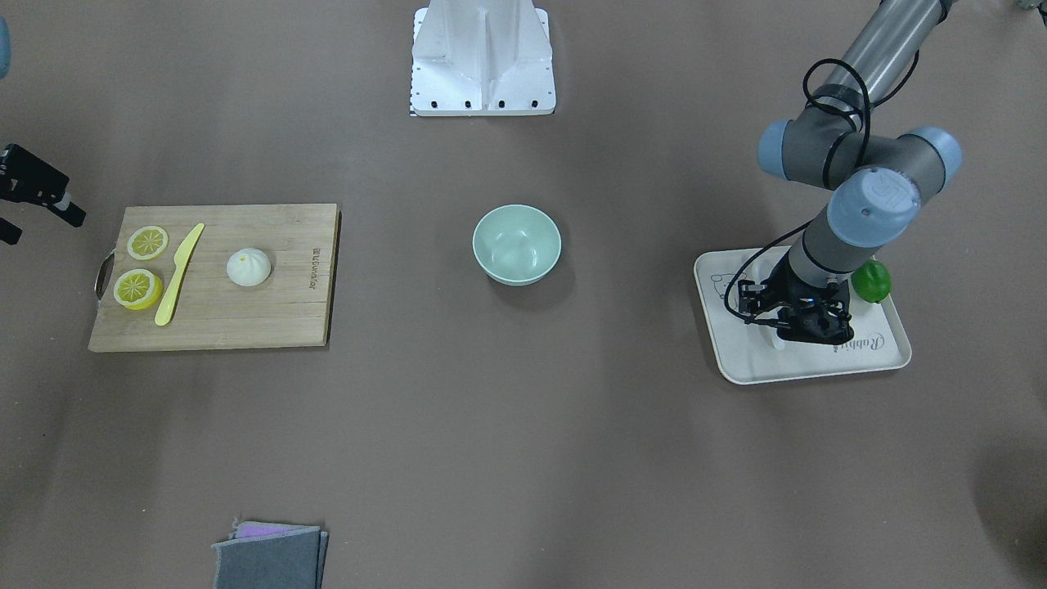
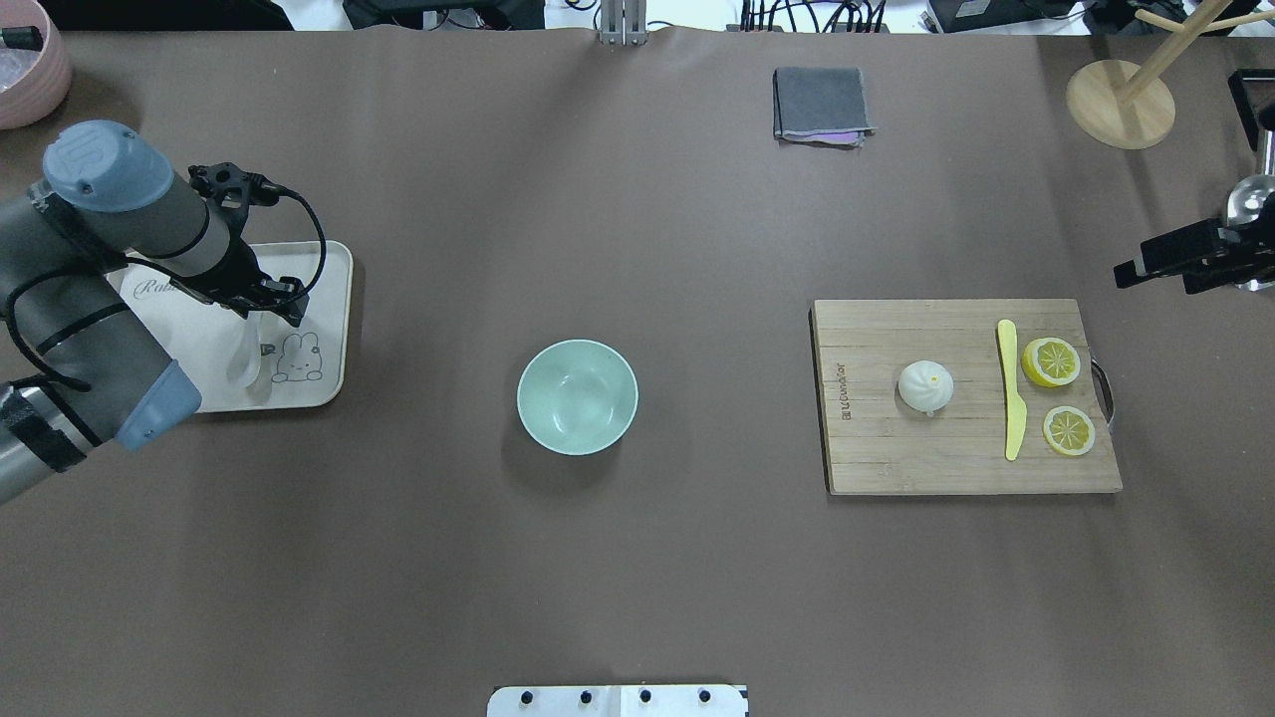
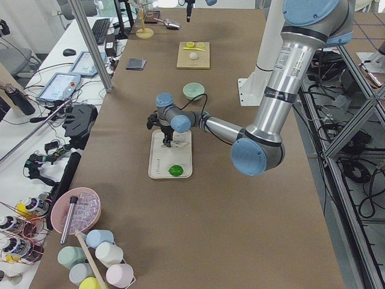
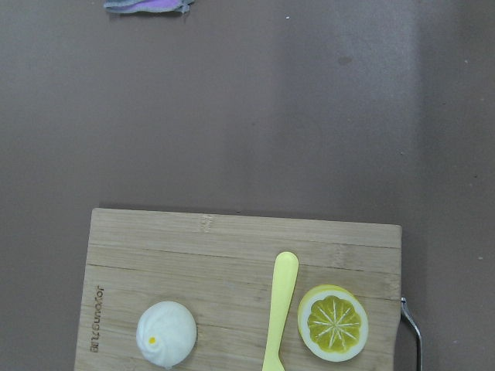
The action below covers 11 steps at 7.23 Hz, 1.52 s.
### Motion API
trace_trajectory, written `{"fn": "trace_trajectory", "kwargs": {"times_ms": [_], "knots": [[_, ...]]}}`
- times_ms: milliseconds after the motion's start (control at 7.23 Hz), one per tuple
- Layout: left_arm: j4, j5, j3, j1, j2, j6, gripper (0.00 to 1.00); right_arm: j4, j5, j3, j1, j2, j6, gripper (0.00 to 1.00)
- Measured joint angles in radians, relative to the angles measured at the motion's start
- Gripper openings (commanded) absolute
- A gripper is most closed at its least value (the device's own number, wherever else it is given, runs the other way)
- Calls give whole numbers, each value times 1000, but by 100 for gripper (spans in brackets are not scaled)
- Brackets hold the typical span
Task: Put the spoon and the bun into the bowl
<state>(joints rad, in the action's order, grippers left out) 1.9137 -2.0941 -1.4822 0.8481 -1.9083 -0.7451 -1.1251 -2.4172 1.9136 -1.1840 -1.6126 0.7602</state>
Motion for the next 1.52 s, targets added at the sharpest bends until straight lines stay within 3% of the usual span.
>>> {"fn": "trace_trajectory", "kwargs": {"times_ms": [277,553,968,1383,1521], "knots": [[-3,-19,-20,6,2,5,0,7,16,4,29,27,105,100],[-44,-51,-108,6,-4,-12,0,8,38,6,48,47,145,100],[-109,-60,-199,-65,-136,-203,0,6,208,6,211,77,206,100],[-92,37,-145,-201,-282,-346,0,2,341,-4,377,101,250,99],[-73,64,-110,-225,-321,-382,46,1,363,-12,407,105,253,98]]}}
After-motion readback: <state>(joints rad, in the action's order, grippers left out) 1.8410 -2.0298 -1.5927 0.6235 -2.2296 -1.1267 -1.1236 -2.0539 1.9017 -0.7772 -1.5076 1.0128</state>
